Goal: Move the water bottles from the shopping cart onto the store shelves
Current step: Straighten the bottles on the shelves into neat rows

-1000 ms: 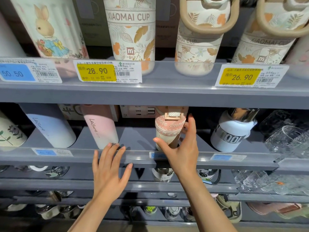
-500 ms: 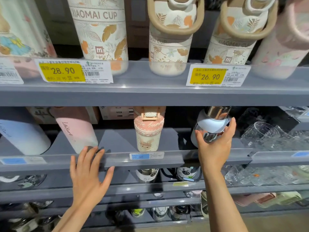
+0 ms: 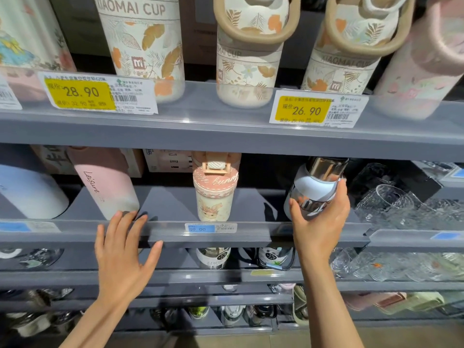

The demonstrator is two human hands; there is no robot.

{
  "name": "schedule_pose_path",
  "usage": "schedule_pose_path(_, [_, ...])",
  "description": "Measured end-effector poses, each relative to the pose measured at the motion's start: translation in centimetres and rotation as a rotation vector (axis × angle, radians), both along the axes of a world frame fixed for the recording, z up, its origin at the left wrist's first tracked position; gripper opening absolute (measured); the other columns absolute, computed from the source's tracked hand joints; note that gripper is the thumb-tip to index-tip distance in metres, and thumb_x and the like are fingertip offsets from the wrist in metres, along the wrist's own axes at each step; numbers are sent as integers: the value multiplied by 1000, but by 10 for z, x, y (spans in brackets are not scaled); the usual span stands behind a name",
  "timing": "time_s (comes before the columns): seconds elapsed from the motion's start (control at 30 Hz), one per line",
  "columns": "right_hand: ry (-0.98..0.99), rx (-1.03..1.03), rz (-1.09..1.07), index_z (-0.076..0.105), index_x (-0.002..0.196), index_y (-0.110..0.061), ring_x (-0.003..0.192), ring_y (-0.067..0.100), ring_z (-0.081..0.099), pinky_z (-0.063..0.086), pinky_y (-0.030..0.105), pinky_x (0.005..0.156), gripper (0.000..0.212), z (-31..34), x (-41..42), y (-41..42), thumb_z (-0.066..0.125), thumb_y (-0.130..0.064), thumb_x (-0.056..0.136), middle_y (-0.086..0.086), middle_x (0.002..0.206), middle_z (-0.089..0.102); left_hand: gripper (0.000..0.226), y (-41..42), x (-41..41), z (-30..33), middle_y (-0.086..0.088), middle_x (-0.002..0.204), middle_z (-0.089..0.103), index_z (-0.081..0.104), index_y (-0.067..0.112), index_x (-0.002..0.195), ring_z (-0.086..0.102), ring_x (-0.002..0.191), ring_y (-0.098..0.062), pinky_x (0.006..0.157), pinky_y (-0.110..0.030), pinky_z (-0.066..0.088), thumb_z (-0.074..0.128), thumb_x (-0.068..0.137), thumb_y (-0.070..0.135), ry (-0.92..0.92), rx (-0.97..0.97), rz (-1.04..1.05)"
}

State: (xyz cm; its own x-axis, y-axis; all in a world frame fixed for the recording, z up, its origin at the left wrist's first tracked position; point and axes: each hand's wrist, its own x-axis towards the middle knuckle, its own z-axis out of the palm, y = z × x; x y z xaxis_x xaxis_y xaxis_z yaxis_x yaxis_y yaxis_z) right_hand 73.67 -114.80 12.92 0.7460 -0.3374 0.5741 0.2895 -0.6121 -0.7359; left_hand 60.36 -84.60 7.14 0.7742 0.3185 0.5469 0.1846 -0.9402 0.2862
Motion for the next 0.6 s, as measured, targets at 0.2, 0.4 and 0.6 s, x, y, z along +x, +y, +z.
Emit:
schedule_pose_path(0.2, [-169,2,129,36,138,-9,133,27,36,25,26,113,65,-6,-51,36,66,-29,84,24,138,40,62,7,-6,-1,-14,141,47,52,7,134,31,140,-32,117,-55,15,37,94,52,46,40,-48])
schedule_pose_path(0.4, [-199,-43,351,43,131,-15,132,16,38,32,31,108,52,-17,-108,124,63,-28,84,15,135,42,50,42,-25,1,-8,148,39,47,19,136,27,143,-24,122,-40,3,32,100,50,-10,-81,-211])
schedule_pose_path(0.6, [-52,4,438,39,135,-21,130,18,41,33,22,108,56,-18,-140,249,61,-34,86,10,135,45,55,149,-69,16,-4,142,39,58,15,126,33,133,-24,118,-41,13,38,96,55,-71,-187,-160])
